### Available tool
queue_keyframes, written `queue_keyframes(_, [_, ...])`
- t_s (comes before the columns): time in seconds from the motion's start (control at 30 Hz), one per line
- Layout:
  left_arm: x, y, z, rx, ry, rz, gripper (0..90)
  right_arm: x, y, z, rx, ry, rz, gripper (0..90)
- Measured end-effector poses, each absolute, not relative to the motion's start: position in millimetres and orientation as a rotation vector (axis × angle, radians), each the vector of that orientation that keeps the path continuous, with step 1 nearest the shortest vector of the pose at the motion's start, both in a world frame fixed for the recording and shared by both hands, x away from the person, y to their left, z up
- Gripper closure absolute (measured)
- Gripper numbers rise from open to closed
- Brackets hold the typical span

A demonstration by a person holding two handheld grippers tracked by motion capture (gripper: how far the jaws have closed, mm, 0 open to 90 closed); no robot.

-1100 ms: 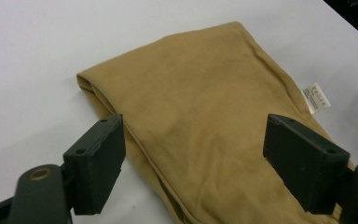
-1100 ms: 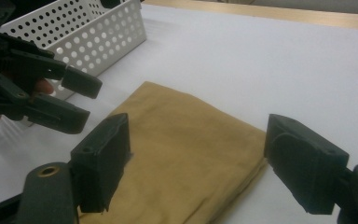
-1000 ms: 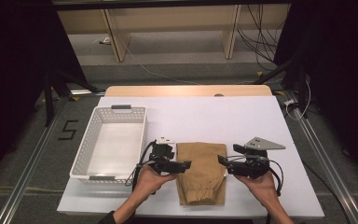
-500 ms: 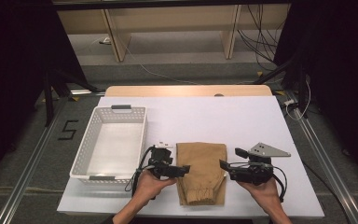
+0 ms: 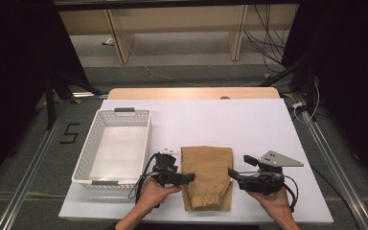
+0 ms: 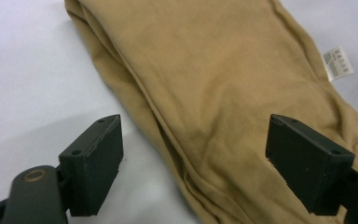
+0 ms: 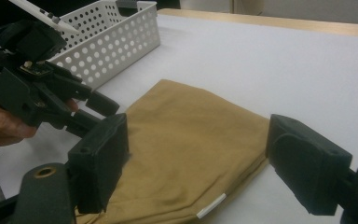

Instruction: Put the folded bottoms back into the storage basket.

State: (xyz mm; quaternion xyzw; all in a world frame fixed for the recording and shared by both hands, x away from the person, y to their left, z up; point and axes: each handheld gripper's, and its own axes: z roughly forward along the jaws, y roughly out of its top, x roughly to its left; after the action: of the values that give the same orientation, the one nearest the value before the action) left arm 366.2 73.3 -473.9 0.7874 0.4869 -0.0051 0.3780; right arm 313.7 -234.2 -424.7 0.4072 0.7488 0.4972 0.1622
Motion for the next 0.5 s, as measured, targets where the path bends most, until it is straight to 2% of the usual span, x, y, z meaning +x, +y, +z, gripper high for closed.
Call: queue_keyframes(0.5, [365.1, 69.5, -481.1, 2.036, 1.279, -0.007, 20.1, 309.0, -233.8, -424.8, 1.155, 2.153, 1.393, 23.2])
